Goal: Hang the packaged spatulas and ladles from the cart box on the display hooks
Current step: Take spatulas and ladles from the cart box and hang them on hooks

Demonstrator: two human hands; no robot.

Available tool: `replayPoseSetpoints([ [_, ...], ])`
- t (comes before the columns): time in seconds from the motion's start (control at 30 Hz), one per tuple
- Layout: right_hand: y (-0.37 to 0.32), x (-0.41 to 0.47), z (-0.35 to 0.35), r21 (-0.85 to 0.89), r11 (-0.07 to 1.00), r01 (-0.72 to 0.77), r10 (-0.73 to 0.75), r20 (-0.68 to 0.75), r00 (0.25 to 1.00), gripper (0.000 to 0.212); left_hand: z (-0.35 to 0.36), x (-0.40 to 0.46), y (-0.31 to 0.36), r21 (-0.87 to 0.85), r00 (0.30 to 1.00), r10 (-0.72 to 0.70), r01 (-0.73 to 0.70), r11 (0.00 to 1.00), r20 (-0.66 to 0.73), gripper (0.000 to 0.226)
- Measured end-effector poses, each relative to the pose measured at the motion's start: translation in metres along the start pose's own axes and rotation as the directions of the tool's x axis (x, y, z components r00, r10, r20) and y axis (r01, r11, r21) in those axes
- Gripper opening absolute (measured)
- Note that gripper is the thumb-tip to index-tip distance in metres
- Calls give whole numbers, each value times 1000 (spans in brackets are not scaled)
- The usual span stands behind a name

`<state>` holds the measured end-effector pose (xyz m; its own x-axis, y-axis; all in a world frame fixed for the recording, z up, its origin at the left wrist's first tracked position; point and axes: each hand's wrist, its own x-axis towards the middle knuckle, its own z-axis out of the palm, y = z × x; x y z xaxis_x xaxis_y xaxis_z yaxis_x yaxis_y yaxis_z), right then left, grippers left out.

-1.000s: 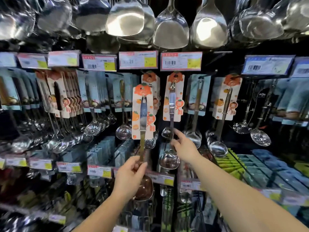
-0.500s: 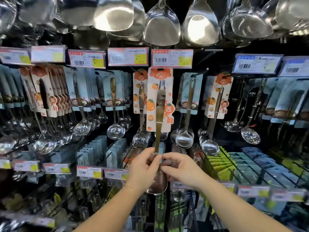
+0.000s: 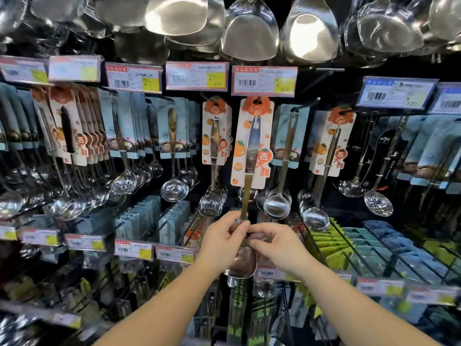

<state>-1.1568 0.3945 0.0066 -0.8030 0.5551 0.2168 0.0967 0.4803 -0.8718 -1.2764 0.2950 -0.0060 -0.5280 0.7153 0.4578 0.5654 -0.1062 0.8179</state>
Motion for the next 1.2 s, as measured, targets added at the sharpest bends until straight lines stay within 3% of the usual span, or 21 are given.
replayPoseSetpoints([
  [0.2,5,11,-1,-85,995,-60,51,-98,994,29,6,15,-1,-11,997,-57,57,998,48,28],
  [0.33,12,28,-1,-200,973,-113,80,-165,983,23,8,30,-6,61,982,-110,102,993,154,14],
  [0.6,18,55,2,-268,920,-285,208,-282,936,23,3,43,-13,219,921,-281,225,950,272,53],
  [0.8,16,59,5,-250,869,-426,297,-425,855,34,-3,41,-27,250,881,-315,235,939,352,63],
  [1.07,27,-12,-9,-207,863,-461,306,-512,803,36,30,18,-25,396,955,-114,-4,918,272,47],
  [1.2,28,-62,-46,-148,876,-459,306,-565,766,33,73,4,10,399,943,21,-160,903,333,45],
])
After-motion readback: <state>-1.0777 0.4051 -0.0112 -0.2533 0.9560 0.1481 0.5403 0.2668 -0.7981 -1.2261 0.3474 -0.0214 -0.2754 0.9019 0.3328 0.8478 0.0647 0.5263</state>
